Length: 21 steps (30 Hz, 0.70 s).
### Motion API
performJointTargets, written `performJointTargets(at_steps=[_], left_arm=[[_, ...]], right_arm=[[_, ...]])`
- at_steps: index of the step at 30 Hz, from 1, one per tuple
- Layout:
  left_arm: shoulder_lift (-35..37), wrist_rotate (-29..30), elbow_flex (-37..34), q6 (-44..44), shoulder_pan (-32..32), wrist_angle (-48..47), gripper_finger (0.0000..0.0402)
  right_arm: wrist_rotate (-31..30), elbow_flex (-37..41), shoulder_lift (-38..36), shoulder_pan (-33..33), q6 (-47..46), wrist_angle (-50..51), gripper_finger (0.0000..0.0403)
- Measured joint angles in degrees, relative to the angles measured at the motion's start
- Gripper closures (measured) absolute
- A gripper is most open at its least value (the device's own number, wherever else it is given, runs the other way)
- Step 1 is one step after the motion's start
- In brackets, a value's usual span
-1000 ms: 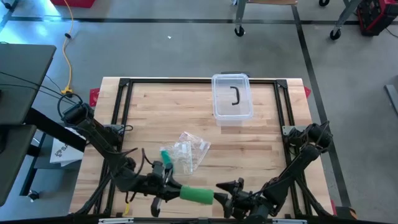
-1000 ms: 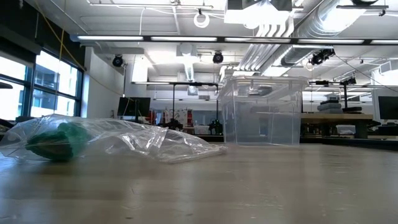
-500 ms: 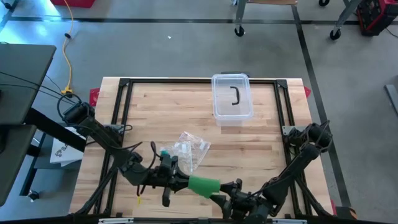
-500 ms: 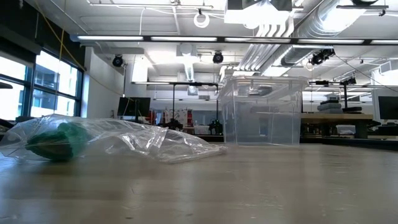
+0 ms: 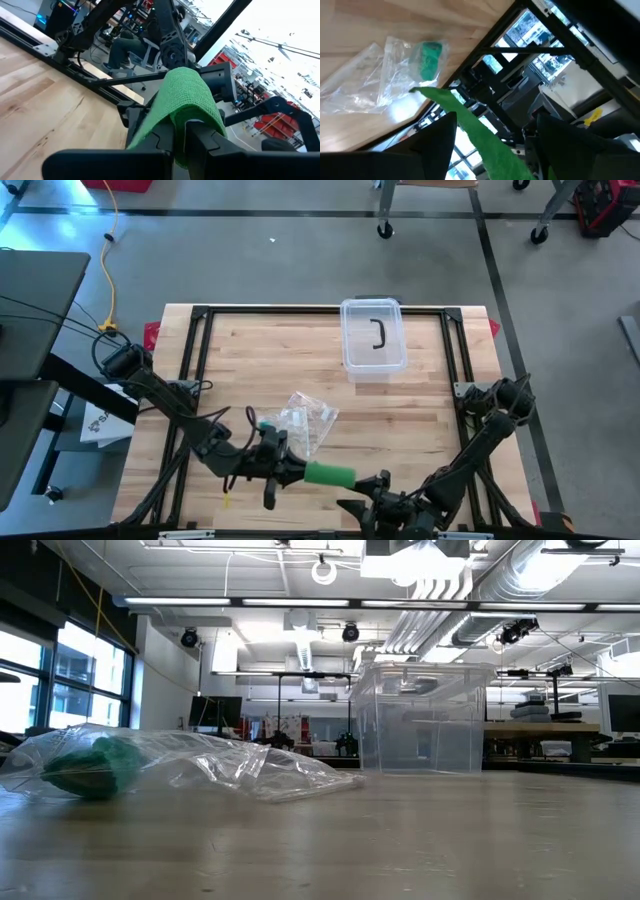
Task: Roll bandage
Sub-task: Roll the green bandage
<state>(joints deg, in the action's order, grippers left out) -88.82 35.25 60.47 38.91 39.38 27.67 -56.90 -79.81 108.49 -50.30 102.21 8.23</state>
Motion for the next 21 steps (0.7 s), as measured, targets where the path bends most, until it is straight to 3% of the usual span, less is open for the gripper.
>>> performJointTargets(at_steps=[14,21], left_arm=[[0.0,-0.1,0.0,0.1,-0.4,0.0,0.0388],[0.0,-0.1,0.0,0.0,-0.2,0.5,0.0388]], right_arm=[[-0.7,0.0,0.0,3.8,1.6,0.1,0.0137],[-3.2,0.0,0.0,3.0,-3.4,5.1,0.0137]])
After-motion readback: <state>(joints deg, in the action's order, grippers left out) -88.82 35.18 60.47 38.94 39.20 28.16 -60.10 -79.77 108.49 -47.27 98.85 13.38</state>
